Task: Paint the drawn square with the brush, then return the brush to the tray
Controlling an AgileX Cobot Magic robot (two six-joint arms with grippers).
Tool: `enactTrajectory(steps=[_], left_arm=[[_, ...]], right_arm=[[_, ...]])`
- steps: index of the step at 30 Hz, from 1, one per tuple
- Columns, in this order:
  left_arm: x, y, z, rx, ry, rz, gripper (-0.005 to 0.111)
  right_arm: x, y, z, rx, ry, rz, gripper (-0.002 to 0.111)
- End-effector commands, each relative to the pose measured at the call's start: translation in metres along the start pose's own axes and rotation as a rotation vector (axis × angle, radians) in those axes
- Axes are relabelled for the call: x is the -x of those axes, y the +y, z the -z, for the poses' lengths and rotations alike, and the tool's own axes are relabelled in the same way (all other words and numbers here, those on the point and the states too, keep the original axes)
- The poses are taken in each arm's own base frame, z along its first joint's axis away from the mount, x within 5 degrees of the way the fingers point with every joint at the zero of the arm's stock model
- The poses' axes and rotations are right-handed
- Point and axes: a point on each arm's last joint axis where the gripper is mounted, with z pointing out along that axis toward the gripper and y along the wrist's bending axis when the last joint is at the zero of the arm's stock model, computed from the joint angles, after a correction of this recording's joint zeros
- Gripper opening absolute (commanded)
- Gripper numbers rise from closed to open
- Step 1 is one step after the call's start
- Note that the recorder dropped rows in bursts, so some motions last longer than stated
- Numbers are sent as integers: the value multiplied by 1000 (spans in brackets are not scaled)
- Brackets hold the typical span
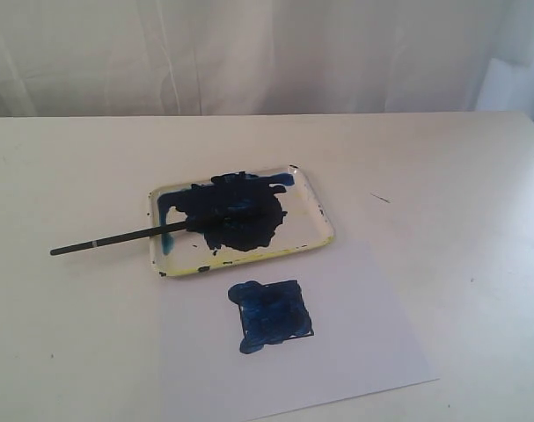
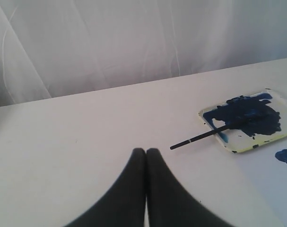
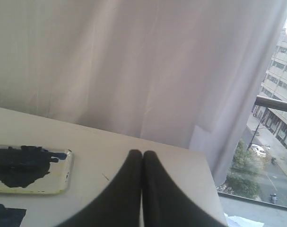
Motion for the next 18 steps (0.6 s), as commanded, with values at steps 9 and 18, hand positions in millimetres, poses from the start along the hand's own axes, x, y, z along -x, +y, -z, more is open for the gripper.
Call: enactTrajectory(steps=[9, 18], left_arm=[[-45, -1, -97, -3, 16, 90, 0], [-108, -6, -164, 27, -77, 122, 0]], right_arm=[[-54, -1, -74, -35, -52, -27, 0], [-110, 1, -113, -76, -129, -47, 0]])
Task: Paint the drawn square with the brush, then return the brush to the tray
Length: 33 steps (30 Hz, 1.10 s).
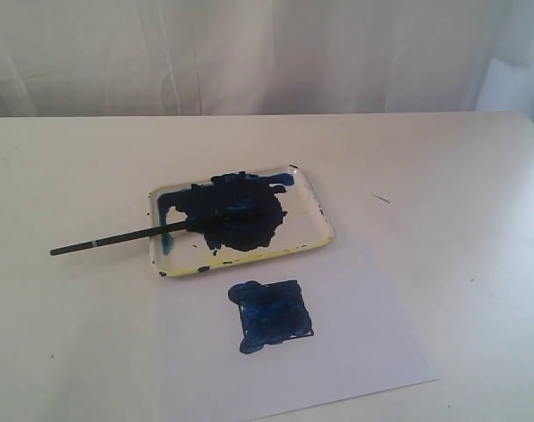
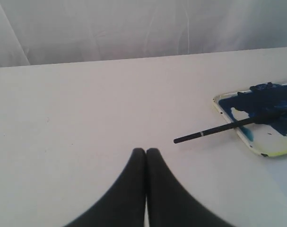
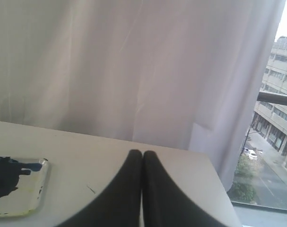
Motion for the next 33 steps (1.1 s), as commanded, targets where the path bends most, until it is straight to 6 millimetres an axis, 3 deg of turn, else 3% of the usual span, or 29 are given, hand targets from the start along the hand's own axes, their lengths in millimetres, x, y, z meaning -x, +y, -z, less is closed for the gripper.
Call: enactTrajectory(steps=[1, 6, 8, 10, 17, 33], left_arm=[[-20, 0, -22, 9, -139, 21, 0], [-59, 0, -43, 22, -174, 22, 0], [-60, 0, -43, 23, -181, 22, 0], [-68, 0, -45, 16, -91, 13, 0], [-74, -1, -45, 10, -22, -3, 0], [-79, -2, -45, 4, 33, 3, 0]], right_arm=[[-23, 1, -11, -22, -73, -5, 0], [-57, 2, -20, -41, -88, 11, 0], [-71, 4, -22, -43, -77, 11, 0], [-72, 3, -22, -47, -94, 11, 0], [-92, 7, -22, -2, 130, 6, 0], [-96, 8, -22, 8, 173, -12, 0]])
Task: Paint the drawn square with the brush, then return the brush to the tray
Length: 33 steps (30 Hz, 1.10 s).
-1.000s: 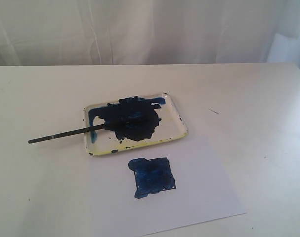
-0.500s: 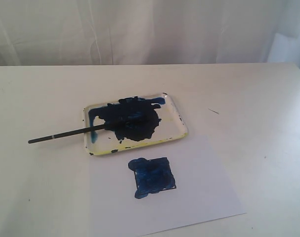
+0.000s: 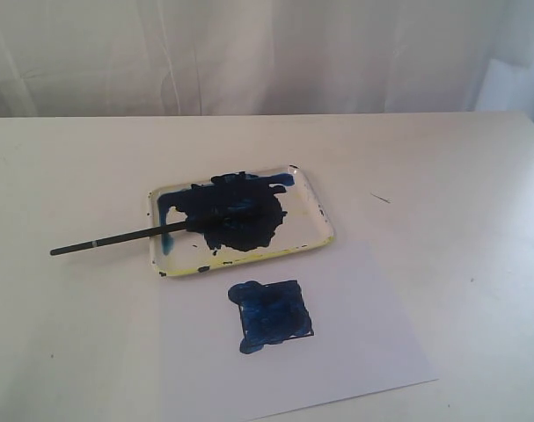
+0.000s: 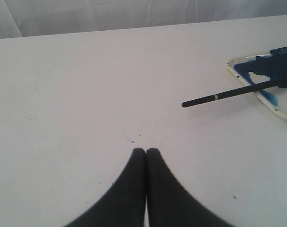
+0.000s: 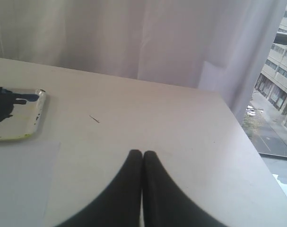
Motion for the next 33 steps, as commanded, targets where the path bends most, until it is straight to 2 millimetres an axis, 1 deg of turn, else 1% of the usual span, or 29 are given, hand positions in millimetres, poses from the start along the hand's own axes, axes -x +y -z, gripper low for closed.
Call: enactTrajectory(steps=[1, 5, 33], left_arm=[[-1, -1, 0, -8, 2, 9, 0], [-1, -1, 0, -9, 4, 11, 0], [-1, -1, 0, -9, 4, 7, 0]], right_arm=[[-2, 1, 0, 6, -2, -7, 0], [-3, 1, 0, 7, 8, -105, 0], [-3, 1, 0, 8, 11, -105, 0]])
